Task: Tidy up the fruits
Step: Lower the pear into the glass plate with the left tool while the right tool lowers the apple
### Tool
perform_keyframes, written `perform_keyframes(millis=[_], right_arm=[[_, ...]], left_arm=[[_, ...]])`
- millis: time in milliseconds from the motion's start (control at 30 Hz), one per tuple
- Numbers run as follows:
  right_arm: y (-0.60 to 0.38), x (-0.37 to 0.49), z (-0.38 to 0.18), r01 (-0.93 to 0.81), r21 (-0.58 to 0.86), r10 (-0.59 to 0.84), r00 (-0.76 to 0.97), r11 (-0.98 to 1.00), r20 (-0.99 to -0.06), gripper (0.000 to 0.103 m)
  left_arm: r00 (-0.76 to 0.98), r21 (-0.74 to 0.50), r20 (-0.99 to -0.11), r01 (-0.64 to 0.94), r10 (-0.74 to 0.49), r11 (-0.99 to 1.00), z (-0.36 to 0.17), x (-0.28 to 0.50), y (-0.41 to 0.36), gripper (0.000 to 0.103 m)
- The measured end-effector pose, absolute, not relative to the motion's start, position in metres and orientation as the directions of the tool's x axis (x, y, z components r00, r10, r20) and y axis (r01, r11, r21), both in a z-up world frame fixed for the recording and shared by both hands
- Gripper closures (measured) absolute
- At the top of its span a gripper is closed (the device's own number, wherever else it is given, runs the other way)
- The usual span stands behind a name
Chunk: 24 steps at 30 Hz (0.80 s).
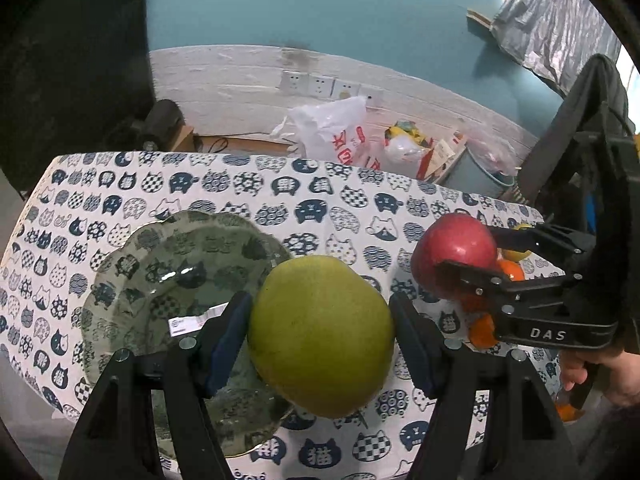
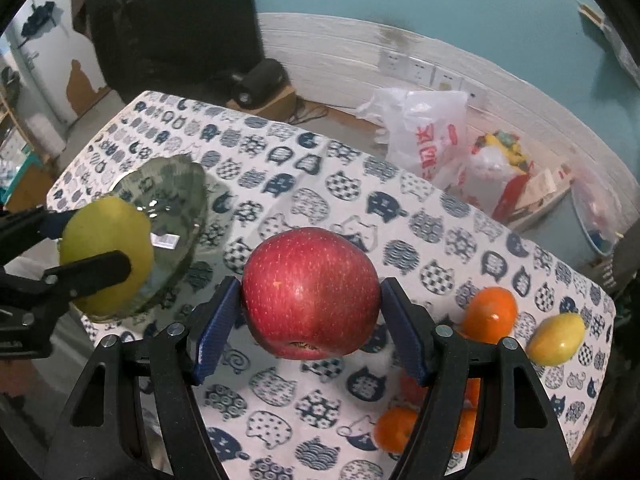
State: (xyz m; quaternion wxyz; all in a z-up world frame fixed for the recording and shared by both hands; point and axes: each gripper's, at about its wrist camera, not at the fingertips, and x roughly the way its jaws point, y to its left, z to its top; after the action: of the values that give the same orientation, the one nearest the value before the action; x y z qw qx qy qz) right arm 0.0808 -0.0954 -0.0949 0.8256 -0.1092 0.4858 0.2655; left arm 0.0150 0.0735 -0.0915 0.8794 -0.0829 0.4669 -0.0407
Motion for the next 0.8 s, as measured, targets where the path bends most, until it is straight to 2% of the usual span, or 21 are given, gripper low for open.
perform_keyframes(millis=[800], right_arm=[[0.010, 0.075, -0.096, -0.669, 0.107, 0.408, 0.312, 0.736, -0.858, 0.031]], left_arm=[[0.535, -0.168, -0.843, -0.165, -0.055, 0.972, -0.120, -0.012, 0.156, 0.031]])
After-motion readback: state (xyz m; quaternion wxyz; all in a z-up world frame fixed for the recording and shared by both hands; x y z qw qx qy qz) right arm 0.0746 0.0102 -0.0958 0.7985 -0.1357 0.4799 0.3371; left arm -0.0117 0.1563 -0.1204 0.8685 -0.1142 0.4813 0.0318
